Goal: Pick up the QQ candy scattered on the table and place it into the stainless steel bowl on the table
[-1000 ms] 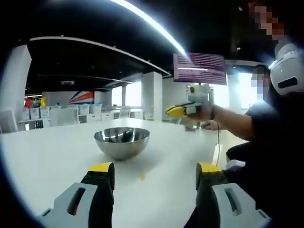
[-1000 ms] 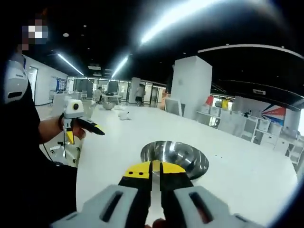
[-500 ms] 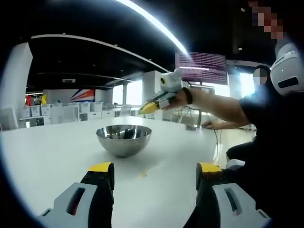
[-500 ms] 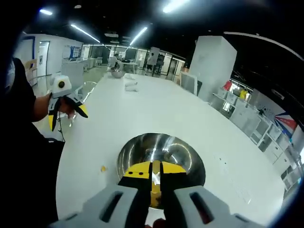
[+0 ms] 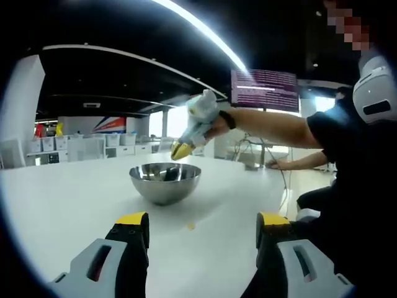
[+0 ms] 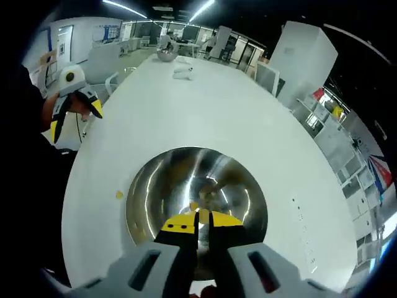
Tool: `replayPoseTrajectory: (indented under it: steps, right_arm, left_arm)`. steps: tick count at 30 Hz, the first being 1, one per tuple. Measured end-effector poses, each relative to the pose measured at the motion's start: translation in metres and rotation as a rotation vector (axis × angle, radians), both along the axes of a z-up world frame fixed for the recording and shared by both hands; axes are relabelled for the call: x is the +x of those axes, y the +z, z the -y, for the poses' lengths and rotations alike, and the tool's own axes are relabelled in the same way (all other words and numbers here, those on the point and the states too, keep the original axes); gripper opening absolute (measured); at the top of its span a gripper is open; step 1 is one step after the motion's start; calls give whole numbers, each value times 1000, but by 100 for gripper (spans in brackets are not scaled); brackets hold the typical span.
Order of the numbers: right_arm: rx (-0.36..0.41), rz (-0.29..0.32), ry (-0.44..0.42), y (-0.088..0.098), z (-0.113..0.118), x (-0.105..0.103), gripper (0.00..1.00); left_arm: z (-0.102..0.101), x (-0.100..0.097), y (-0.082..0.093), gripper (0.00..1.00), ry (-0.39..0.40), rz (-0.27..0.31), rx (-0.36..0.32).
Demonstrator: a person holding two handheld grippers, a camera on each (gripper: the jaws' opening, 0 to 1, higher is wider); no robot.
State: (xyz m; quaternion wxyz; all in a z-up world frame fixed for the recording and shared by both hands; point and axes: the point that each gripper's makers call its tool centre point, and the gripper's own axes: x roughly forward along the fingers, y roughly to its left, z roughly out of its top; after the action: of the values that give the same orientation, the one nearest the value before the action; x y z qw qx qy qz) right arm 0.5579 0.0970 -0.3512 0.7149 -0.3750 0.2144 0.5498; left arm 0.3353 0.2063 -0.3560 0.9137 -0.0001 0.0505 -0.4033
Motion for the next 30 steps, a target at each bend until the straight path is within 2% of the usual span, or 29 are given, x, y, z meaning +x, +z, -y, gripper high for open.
replayPoseTrajectory:
  steps: [6, 9, 15, 19, 23, 27, 30]
  right_arm:
    - [-28, -6, 4, -7, 1, 1, 10]
    - [-30, -8, -3, -7, 3, 2, 17]
    - [-24, -1, -8, -2, 6, 1, 19]
    - [-5, 20, -5, 6, 9, -8, 19]
    - [72, 56, -3, 26, 16, -26, 19]
    - [200, 82, -13, 48, 26, -47, 17]
    - [299, 80, -25, 57, 39, -69, 17]
  left_arm:
    - [-2, 1, 0, 71, 6, -1, -4]
    - [-2, 1, 0, 71, 4, 0, -3]
    - [0, 2, 1, 71, 2, 0, -6]
    - [2, 2, 2, 71, -3, 1, -5]
    - [4, 1, 5, 71, -7, 6, -4]
    - [6, 1, 6, 71, -12, 11, 0]
    - [8, 1, 8, 73, -11, 17, -1]
